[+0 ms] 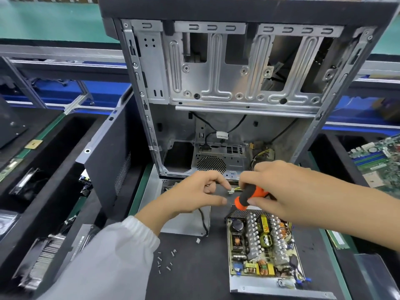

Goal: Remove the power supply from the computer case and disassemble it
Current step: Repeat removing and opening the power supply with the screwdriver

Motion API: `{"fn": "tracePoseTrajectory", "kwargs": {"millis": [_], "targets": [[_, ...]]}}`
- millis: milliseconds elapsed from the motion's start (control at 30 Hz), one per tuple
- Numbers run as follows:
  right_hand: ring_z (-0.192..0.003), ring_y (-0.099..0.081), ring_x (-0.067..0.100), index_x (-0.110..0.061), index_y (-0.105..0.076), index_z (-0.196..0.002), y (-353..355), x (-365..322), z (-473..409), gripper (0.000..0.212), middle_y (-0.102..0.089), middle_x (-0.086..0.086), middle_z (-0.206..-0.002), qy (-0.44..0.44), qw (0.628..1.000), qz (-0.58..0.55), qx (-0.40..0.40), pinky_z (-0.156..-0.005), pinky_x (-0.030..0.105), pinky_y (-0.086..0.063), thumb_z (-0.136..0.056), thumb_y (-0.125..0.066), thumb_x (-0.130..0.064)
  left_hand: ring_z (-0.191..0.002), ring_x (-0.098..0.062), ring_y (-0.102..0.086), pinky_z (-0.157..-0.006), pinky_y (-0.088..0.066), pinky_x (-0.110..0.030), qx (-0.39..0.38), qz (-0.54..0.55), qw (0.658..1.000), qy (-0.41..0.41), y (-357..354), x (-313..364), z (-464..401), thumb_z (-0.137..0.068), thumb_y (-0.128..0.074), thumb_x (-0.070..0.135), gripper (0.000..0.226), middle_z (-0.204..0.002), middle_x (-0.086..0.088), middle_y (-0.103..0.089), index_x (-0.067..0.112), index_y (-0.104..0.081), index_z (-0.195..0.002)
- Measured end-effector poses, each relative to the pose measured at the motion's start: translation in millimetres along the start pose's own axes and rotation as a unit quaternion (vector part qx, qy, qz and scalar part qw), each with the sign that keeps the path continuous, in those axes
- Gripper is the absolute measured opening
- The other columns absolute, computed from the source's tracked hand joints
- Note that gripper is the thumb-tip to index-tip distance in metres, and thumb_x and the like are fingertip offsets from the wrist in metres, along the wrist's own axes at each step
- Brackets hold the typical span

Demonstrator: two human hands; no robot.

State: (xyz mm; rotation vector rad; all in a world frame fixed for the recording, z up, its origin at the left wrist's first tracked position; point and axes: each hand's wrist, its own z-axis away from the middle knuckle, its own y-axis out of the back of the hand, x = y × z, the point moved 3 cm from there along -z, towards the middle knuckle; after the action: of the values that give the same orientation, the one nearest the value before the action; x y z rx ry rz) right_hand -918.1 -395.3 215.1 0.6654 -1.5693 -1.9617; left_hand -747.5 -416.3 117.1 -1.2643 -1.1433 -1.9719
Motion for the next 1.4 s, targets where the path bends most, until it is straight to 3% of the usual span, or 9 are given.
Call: {"fn": "tracePoseTrajectory", "kwargs": {"millis": [167, 467, 567, 733, 900, 1033, 1133, 1267, 1400], "targets": [[-0.081, -0.045, 0.0, -0.04, -0.047, -0.102, 9, 11, 11, 0.015, -0.049, -0.014, -0.086, 0.005, 0.997, -0.066, 0.042, -0.073, 0.023, -0.042, -0.091, -0.047, -0.049, -0.046, -0.007, -0.025, -0.043, -0.022, -0.016, 0.065, 0.095, 0.99, 0.083, 7, -9, 10, -0.099, -0.052, 0.019, 0.019, -0.057, 0.009, -0.035, 0.011, -0.069, -0.1], [-0.038, -0.059, 0.007, -0.038, -0.063, -0.093, 63, 41, 32, 0.029, -0.063, -0.008, -0.057, -0.022, 0.942, -0.278, 0.184, -0.044, 0.019, -0.049, -0.073, -0.058, -0.057, -0.042, -0.008, -0.025, -0.039, -0.017, -0.018, 0.133, 0.231, 0.945, 0.188, -6, -20, 19, -0.096, -0.028, 0.064, 0.073, -0.054, 0.001, -0.045, 0.005, -0.07, -0.085], [-0.038, -0.058, 0.015, -0.033, -0.065, -0.094, 57, 47, 32, 0.034, -0.062, 0.0, -0.055, -0.038, 0.913, -0.363, 0.181, -0.04, 0.019, -0.047, -0.069, -0.06, -0.056, -0.039, -0.007, -0.021, -0.034, -0.016, -0.014, 0.116, 0.371, 0.905, 0.172, -16, -19, 25, -0.09, -0.02, 0.072, 0.085, -0.052, -0.003, -0.043, 0.003, -0.069, -0.077], [-0.039, -0.056, 0.012, -0.028, -0.067, -0.089, 40, 55, 37, 0.026, -0.06, 0.0, -0.055, -0.049, 0.888, -0.418, 0.183, -0.042, 0.023, -0.049, -0.071, -0.065, -0.047, -0.039, -0.003, -0.023, -0.031, -0.019, -0.013, 0.103, 0.49, 0.861, 0.087, -19, -5, 26, -0.1, -0.042, 0.031, 0.036, -0.054, 0.003, -0.039, 0.0, -0.06, -0.094], [-0.043, -0.059, 0.022, -0.028, -0.068, -0.087, 28, 74, 62, 0.018, -0.063, 0.01, -0.056, -0.106, 0.848, -0.455, 0.249, -0.045, 0.031, -0.052, -0.075, -0.069, -0.041, -0.042, -0.002, -0.028, -0.035, -0.023, -0.013, 0.108, 0.416, 0.902, 0.041, -18, 11, 9, -0.104, -0.041, 0.013, 0.025, -0.059, 0.004, -0.044, -0.002, -0.061, -0.109], [-0.046, -0.06, 0.029, -0.027, -0.067, -0.085, 17, 91, 93, 0.007, -0.061, 0.013, -0.054, -0.158, 0.818, -0.466, 0.297, -0.046, 0.029, -0.051, -0.081, -0.068, -0.034, -0.047, -0.007, -0.03, -0.041, -0.025, -0.016, 0.184, 0.241, 0.952, 0.045, -20, 19, -12, -0.104, -0.034, -0.001, 0.034, -0.064, -0.002, -0.047, 0.004, -0.068, -0.101], [-0.044, -0.06, 0.021, -0.029, -0.067, -0.085, 6, 97, 115, 0.01, -0.062, 0.007, -0.053, -0.183, 0.821, -0.447, 0.306, -0.047, 0.025, -0.05, -0.079, -0.068, -0.036, -0.041, -0.005, -0.028, -0.04, -0.023, -0.017, 0.168, 0.106, 0.978, 0.072, -39, 29, -35, -0.1, -0.03, -0.006, 0.041, -0.053, 0.003, -0.042, 0.007, -0.067, -0.091], [-0.045, -0.053, 0.019, -0.024, -0.069, -0.084, -1, 102, 147, 0.019, -0.06, 0.005, -0.057, -0.21, 0.789, -0.452, 0.361, -0.043, 0.023, -0.045, -0.075, -0.071, -0.04, -0.053, -0.008, -0.048, -0.054, -0.039, -0.023, 0.143, -0.149, 0.975, 0.086, -75, 42, -74, -0.099, -0.039, 0.016, 0.035, -0.059, 0.003, -0.052, 0.005, -0.07, -0.086], [-0.05, -0.05, 0.015, -0.023, -0.068, -0.081, -7, 109, 172, 0.026, -0.064, 0.001, -0.062, -0.253, 0.776, -0.408, 0.408, -0.053, 0.032, -0.044, -0.075, -0.068, -0.048, -0.053, -0.019, -0.048, -0.062, -0.041, -0.029, 0.041, -0.276, 0.95, 0.141, -111, 46, -107, -0.097, -0.041, 0.057, 0.061, -0.051, 0.0, -0.045, 0.012, -0.051, -0.058]]}}
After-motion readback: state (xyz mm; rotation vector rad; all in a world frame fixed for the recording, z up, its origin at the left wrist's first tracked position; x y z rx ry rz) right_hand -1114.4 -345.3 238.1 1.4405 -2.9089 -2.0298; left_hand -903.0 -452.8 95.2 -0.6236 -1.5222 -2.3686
